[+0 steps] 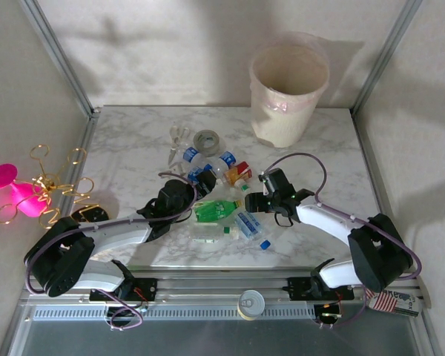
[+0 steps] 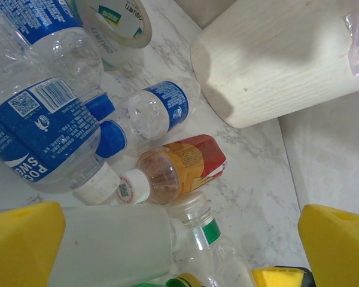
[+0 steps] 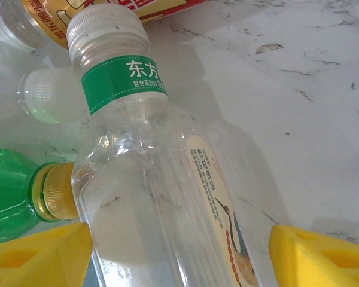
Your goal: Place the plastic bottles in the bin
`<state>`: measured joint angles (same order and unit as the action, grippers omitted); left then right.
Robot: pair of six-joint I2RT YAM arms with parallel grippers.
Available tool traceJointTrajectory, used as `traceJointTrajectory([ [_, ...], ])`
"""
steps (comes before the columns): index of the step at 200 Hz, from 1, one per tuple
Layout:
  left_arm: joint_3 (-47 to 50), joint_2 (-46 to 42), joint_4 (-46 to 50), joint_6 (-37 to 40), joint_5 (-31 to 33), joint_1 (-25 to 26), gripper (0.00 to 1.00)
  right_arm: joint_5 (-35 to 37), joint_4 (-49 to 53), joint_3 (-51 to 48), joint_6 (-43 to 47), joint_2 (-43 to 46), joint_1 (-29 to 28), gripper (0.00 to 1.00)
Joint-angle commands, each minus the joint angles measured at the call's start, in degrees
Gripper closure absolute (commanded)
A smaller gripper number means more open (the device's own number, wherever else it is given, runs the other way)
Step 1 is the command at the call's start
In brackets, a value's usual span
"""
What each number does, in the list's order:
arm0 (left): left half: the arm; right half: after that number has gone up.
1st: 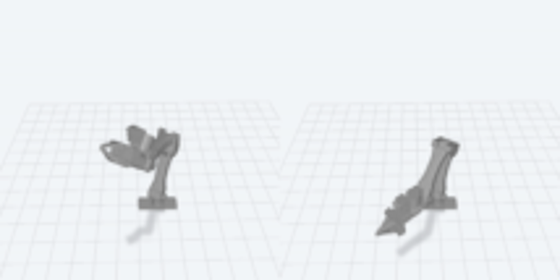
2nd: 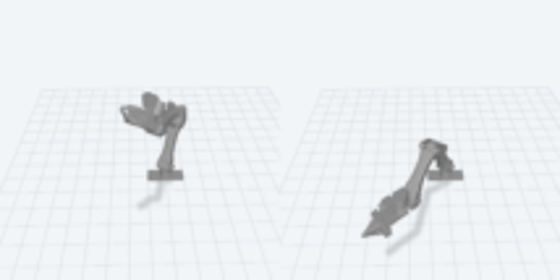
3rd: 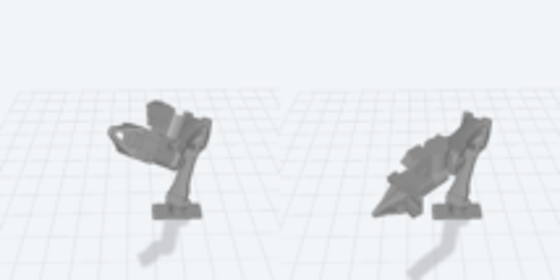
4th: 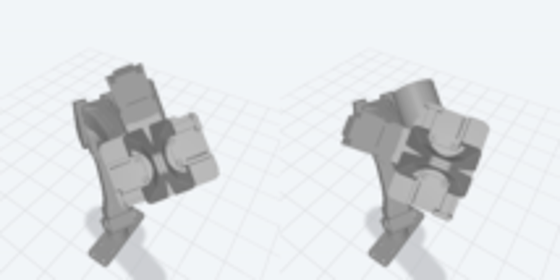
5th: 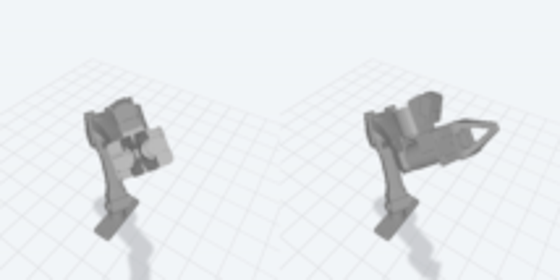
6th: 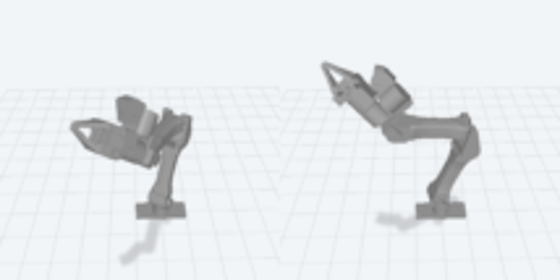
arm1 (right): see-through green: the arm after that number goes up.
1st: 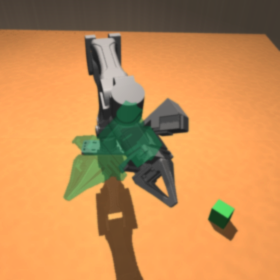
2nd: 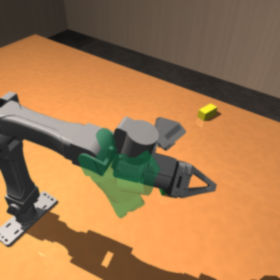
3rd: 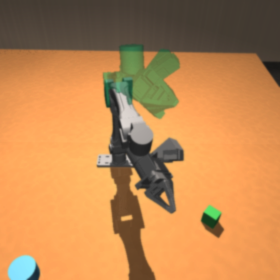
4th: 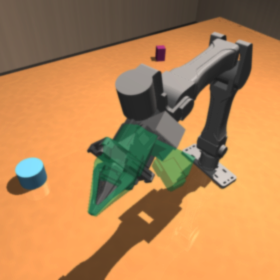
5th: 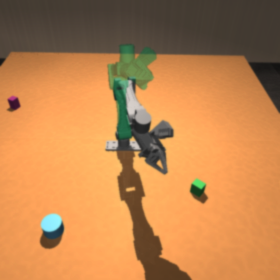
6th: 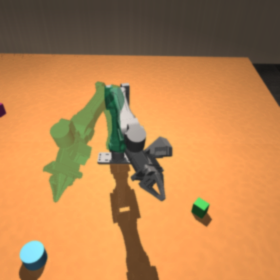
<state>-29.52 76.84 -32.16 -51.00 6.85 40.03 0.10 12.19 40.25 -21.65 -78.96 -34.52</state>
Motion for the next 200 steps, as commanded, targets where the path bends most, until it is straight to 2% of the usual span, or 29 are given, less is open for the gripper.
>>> traceJointTrajectory([
  [1, 0.51, -1.44, 1.31, 0.64, 1.50, 0.40, 0.00, -0.10, 1.00, 0.18, 1.34, -0.96, -0.93, 0.20],
  [31, 0.51, -1.41, 1.32, 0.35, 1.59, 0.40, 0.01, 0.59, 0.70, 0.36, 1.54, -0.60, -2.20, 0.14],
  [84, -0.06, -0.81, 1.32, 0.28, 1.32, 0.40, 0.00, 4.35, 1.06, 0.93, 1.91, -3.00, -2.39, 0.12],
  [163, 0.00, -1.17, 1.75, 0.36, 1.74, 0.45, 0.00, 6.28, 0.70, 2.29, 2.74, -7.26, -2.48, 0.19],
  [200, 0.01, -1.10, 1.65, 0.44, 1.94, 0.40, 0.00, 7.01, 0.29, 2.05, 2.91, -6.79, -2.47, 0.28],
])
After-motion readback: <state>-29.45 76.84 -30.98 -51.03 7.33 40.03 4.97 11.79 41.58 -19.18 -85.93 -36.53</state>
